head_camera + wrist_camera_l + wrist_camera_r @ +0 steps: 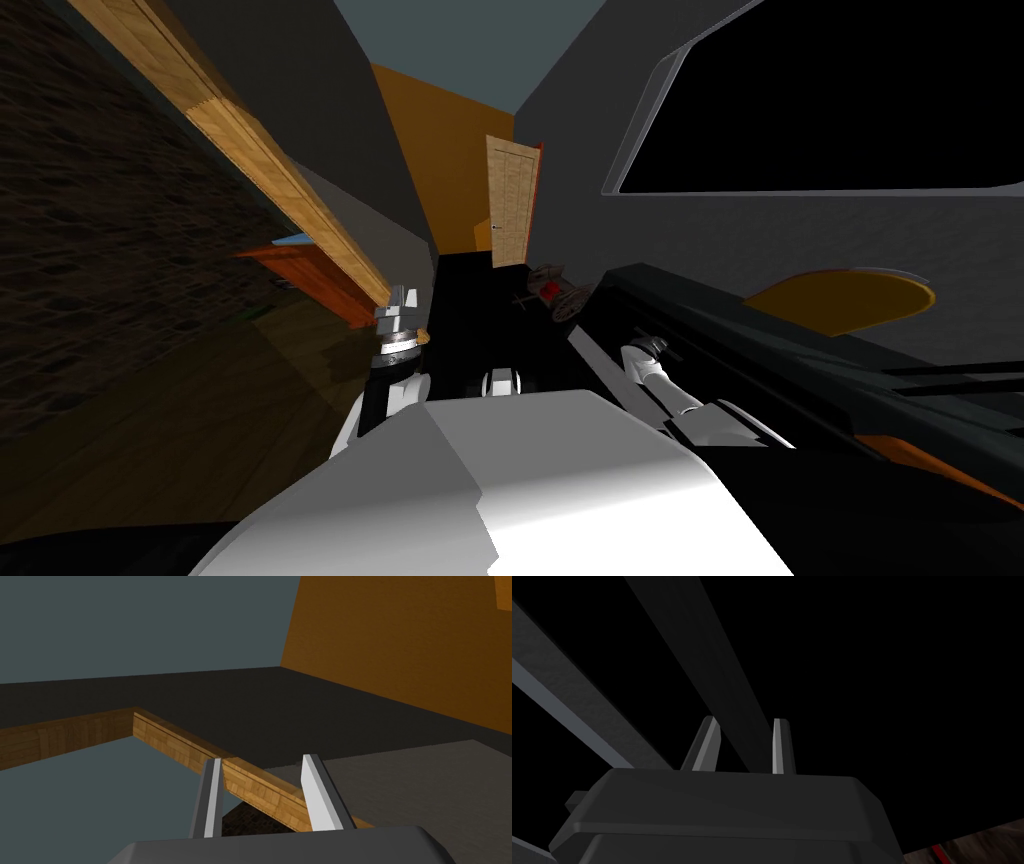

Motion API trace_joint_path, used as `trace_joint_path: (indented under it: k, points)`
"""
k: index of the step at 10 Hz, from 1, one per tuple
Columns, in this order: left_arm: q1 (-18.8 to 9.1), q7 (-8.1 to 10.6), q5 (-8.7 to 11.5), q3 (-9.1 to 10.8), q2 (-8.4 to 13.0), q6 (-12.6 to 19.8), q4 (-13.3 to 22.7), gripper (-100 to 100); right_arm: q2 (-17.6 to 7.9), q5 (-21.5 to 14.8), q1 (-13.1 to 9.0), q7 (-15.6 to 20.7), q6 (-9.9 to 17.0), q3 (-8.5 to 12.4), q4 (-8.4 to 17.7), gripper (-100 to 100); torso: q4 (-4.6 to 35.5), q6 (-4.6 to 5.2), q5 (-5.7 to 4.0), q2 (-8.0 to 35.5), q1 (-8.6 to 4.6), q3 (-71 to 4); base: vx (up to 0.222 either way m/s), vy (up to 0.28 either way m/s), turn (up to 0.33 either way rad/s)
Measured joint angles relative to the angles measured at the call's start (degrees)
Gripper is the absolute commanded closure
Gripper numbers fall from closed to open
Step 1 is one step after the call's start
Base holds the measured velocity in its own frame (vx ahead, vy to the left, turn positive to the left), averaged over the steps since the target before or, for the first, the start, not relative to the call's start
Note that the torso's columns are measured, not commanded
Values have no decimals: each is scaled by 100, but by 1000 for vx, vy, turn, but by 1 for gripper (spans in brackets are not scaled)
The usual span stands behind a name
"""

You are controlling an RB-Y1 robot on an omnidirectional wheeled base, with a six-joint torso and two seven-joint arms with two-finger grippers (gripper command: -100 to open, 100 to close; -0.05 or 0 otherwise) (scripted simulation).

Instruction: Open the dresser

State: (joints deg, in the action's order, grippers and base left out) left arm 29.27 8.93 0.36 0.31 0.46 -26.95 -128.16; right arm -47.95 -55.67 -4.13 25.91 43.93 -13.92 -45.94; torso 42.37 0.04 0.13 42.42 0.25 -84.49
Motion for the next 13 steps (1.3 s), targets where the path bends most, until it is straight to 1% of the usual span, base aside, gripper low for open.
trace_joint_path:
  k: [2, 3, 5, 6, 7, 8, 10, 11, 12, 13]
  points:
    - [0, 0, 0, 0, 0, 0, 0, 0, -2, 10, -6, 28, 12, 2, -26, 100, 3, -2, 6, 1, 0, 0, -74, 197, -16]
    - [-1, 0, 0, 0, 0, 0, 0, 0, 0, 5, -21, 30, 16, -1, -25, -100, 5, -1, 8, 6, 2, 2, -39, 143, -30]
    - [1, 0, 0, 1, 1, 0, 0, 0, -177, 120, -143, 83, -263, 44, 171, -100, -7, -3, -7, -31, -52, -20, 14, 52, -20]
    - [1, 0, 0, 2, 2, 0, 0, 0, -262, 231, -121, 178, -332, 92, 103, -100, -7, -5, -10, -29, -52, -20, 10, 39, -23]
    - [1, 0, 0, 2, 2, 0, 0, 0, -365, 405, -31, 362, -356, 164, -74, -100, 2, -5, 3, -10, -24, -11, 10, 30, -15]
    - [1, 0, 0, 2, 2, 0, 0, 0, -428, 470, -21, 433, -406, 195, -98, -100, 4, -8, 10, 0, -5, -3, 5, 10, -1]
    - [1, 0, 0, 1, 2, 0, 0, 0, -488, 428, -168, 360, -589, 178, 159, -100, 10, -8, 21, 4, 12, -2, -1, 47, -13]
    - [1, 0, 0, 1, 1, 0, 0, 0, -592, 611, -98, 509, -654, 241, 28, -100, 20, -6, 38, 14, 27, 2, 2, 22, -10]
    - [1, 0, 0, 1, 2, 0, 0, 0, -591, 640, -80, 559, -666, 245, 9, 0, 16, -6, 32, 15, 22, 4, 0, 0, 0]
    - [1, 0, 0, 2, 2, 0, 0, 0, -573, 640, -71, 555, -673, 236, 16, 0, 12, -4, 26, 11, 12, 2, 0, 0, 0]
